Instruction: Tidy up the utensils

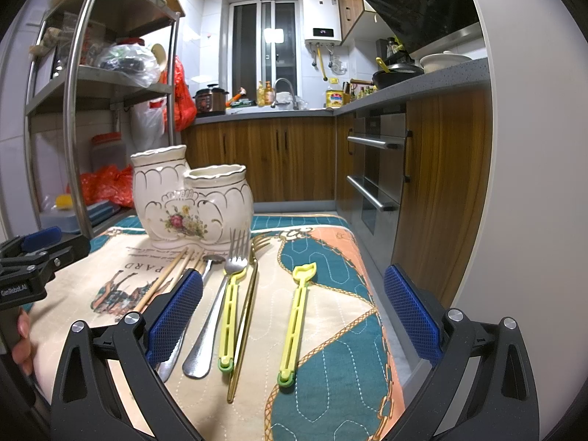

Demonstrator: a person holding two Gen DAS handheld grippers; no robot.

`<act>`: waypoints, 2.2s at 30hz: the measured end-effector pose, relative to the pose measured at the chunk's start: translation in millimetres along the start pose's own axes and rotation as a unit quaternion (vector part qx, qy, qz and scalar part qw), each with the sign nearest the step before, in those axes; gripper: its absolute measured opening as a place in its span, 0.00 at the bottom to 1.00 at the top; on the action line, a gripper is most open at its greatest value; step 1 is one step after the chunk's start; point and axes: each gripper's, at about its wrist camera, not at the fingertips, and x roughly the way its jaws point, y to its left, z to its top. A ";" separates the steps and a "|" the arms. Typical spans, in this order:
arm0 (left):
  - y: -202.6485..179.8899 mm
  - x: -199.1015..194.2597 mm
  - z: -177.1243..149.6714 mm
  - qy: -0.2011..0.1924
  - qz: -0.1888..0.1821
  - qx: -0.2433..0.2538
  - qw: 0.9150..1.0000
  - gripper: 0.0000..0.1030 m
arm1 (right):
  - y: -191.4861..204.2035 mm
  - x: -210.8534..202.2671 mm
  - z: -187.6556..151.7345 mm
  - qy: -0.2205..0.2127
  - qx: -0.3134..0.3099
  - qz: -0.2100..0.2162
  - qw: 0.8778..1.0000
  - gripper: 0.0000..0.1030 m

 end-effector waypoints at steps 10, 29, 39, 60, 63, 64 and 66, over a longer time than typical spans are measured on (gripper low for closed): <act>0.1 -0.1 0.2 0.000 0.000 0.000 1.000 0.95 | 0.0 0.0 0.1 0.000 0.000 0.000 1.000 0.95; -3.5 3.4 -1.0 0.008 0.003 0.008 1.000 0.95 | -1.2 0.3 -1.0 0.001 0.001 0.000 1.000 0.95; 2.6 14.3 6.2 0.039 0.004 0.006 0.999 0.95 | -3.8 8.3 2.5 0.027 0.007 0.004 1.000 0.95; -27.0 59.0 28.1 0.190 -0.059 0.121 0.973 0.95 | -25.1 60.3 34.1 0.194 -0.036 0.008 0.980 0.95; -30.1 62.9 21.2 0.215 -0.062 0.109 0.969 0.95 | -26.5 66.5 31.0 0.214 -0.038 0.010 0.976 0.95; -31.4 62.9 18.8 0.219 -0.064 0.108 0.968 0.95 | -27.5 68.1 30.3 0.218 -0.037 0.012 0.975 0.95; -34.9 62.3 14.6 0.226 -0.066 0.111 0.966 0.94 | -28.1 70.5 29.7 0.224 -0.035 0.013 0.974 0.94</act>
